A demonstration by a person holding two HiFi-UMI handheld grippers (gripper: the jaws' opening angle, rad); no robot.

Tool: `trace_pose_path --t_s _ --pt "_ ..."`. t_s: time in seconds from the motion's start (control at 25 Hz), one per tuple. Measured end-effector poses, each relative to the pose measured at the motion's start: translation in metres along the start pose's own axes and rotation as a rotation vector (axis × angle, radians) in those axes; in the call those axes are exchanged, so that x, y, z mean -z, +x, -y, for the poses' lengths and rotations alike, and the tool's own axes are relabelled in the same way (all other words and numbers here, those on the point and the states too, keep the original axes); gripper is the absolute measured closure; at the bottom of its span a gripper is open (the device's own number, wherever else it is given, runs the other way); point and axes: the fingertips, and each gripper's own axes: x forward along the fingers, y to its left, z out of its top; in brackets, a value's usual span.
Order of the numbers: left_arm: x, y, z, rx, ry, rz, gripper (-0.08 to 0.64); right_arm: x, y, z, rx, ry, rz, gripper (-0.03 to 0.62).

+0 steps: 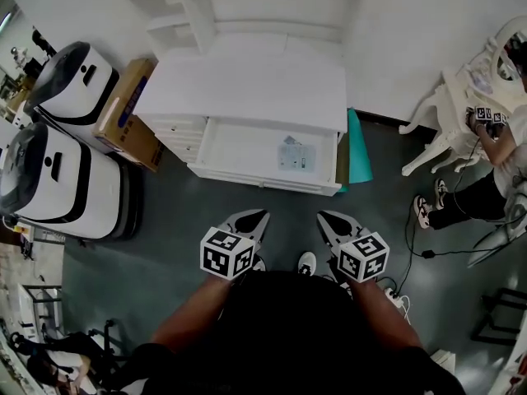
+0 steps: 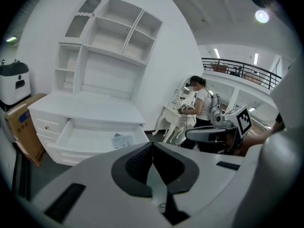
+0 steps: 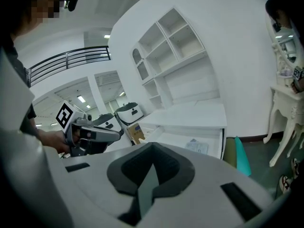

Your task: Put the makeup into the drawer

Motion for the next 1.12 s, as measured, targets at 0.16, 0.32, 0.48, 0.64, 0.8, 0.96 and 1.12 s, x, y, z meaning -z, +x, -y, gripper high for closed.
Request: trace_pose_path --t_s 0.16,0.32,0.48,0.64,0.8,0.96,1.12 --pt "-0.001 0.001 -0.006 0.029 0.019 -0.016 0.549 0.003 0.002 -0.004 0.031 0.02 0.01 0.566" --pt "-0.006 0.007 -0.006 0.06 0.042 -0.023 0.549 0.006 0.005 0.0 0.059 0.042 0.014 0.566" --pt "-0.01 0.011 -0.005 0.083 0.061 -0.027 0.549 0.007 0.004 0.006 0.084 0.053 0.023 0.566" --pt "-0.01 0.012 -0.007 0.092 0.062 -0.031 0.549 0.005 0.005 0.003 0.082 0.052 0.027 0.566" --pt "-0.008 0.014 -0.008 0.097 0.061 -0.035 0.549 0.005 0.007 0.003 0.084 0.047 0.026 0.566" --pt "-0.01 0.011 -0.009 0.1 0.064 -0.035 0.549 0.004 0.008 0.004 0.087 0.048 0.022 0.566" --pt "-0.006 0.01 -0.01 0.097 0.062 -0.034 0.549 0.007 0.01 0.001 0.082 0.04 0.013 0.566"
